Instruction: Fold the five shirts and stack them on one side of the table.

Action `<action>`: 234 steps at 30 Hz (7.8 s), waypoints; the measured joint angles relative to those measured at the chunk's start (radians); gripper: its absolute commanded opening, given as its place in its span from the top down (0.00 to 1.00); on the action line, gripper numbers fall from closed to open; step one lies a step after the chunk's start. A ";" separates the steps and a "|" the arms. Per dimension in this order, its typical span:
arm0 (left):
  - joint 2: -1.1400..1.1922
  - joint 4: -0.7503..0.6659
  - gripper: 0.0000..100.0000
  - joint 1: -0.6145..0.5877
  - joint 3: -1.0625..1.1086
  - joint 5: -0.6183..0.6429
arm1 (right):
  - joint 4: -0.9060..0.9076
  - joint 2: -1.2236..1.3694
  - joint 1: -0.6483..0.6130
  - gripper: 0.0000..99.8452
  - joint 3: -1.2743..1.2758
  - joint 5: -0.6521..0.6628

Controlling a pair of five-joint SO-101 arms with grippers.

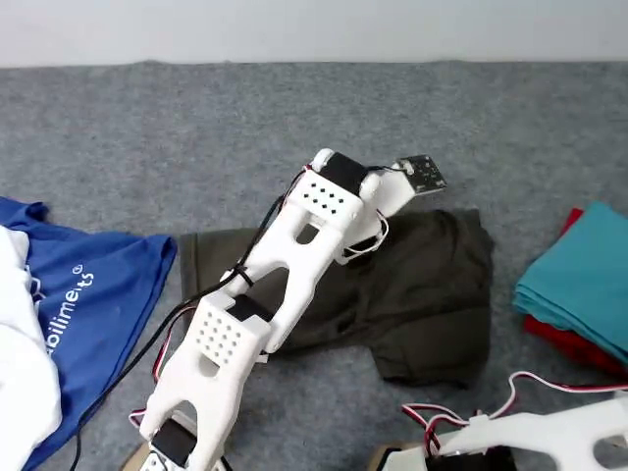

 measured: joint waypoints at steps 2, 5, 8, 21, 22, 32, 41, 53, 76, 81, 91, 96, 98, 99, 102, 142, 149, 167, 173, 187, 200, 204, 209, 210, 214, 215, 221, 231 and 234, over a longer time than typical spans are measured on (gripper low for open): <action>-0.014 0.000 0.88 0.009 0.000 0.000 | 0.000 0.000 0.000 0.99 0.000 0.000; -0.066 0.000 0.88 0.052 0.000 0.000 | 0.000 0.000 0.000 0.99 0.000 0.000; -0.106 0.000 0.88 0.114 0.012 0.000 | 0.000 0.000 0.000 0.99 0.000 0.000; -0.083 -0.097 0.96 0.048 0.262 0.000 | 0.000 0.000 0.000 0.99 0.000 0.000; -0.074 -0.101 0.96 0.043 0.265 0.000 | 0.000 0.000 0.000 0.99 0.000 0.000; -0.166 -0.101 0.94 0.132 0.267 0.000 | 0.000 0.000 0.000 0.99 0.000 0.000; -0.292 -0.008 0.85 0.313 0.273 -0.005 | 0.000 0.000 0.000 0.99 0.000 -0.012; -0.132 -0.008 0.80 0.511 0.273 0.035 | 0.000 0.000 0.000 0.99 0.000 -0.041; 0.160 0.003 0.98 0.514 -0.095 0.098 | 0.002 0.000 0.000 0.99 0.000 -0.041; 0.150 0.003 0.98 0.512 -0.141 0.101 | 0.002 0.000 0.000 0.99 0.000 -0.041; 0.072 0.005 0.98 0.419 -0.141 0.095 | 0.002 0.000 -0.002 0.99 0.000 -0.041; 0.072 0.005 0.98 0.334 -0.141 0.060 | 0.002 0.000 -0.002 0.99 0.000 -0.041; 0.072 0.005 0.98 0.305 -0.141 0.060 | 0.002 0.000 -0.002 0.99 0.000 -0.041; 0.072 0.000 0.98 0.292 -0.141 0.058 | 0.002 0.000 -0.002 0.99 0.000 -0.041; 0.072 -0.028 0.98 0.255 -0.141 0.058 | 0.002 0.000 -0.002 0.99 0.000 -0.041; 0.015 0.002 0.84 0.012 -0.292 0.100 | 0.002 0.000 0.000 0.99 0.000 -0.012; -0.230 0.003 0.85 -0.203 0.094 0.195 | 0.002 0.000 0.000 0.99 0.000 -0.012; -0.664 -0.089 0.78 -0.674 0.845 0.230 | 0.002 0.000 -0.112 0.99 0.000 -0.012; -0.664 -0.267 0.78 -0.677 1.057 0.233 | 0.002 0.000 -0.110 0.99 0.000 -0.011; -0.672 -0.500 0.78 -0.677 1.312 0.236 | 0.002 0.000 -0.015 0.99 0.000 0.078; -0.428 -0.339 0.99 -0.612 1.062 0.242 | 0.002 0.000 0.005 0.99 0.000 0.100; -0.411 -0.321 0.99 -0.603 1.034 0.233 | 0.002 0.000 0.006 0.99 0.000 0.117; -0.460 -0.270 0.99 -0.605 1.026 0.229 | 0.002 0.000 0.006 0.99 0.000 0.127; -0.482 -0.258 0.99 -0.608 1.028 0.227 | 0.002 0.000 0.006 0.99 0.000 0.127; -0.617 -0.206 0.99 -0.620 1.028 0.213 | 0.002 0.000 0.006 0.99 0.000 0.127; -0.647 -0.199 0.99 -0.631 1.028 0.201 | 0.002 0.000 0.006 0.99 0.000 0.127; -0.709 -0.190 0.99 -0.726 1.028 0.123 | 0.002 0.000 0.006 0.99 0.000 0.127; -0.721 -0.009 0.99 -0.652 0.861 0.117 | 0.002 0.000 0.006 0.99 0.000 0.127; -0.721 -0.002 0.99 -0.569 0.789 0.180 | 0.002 0.000 0.006 0.99 0.000 0.127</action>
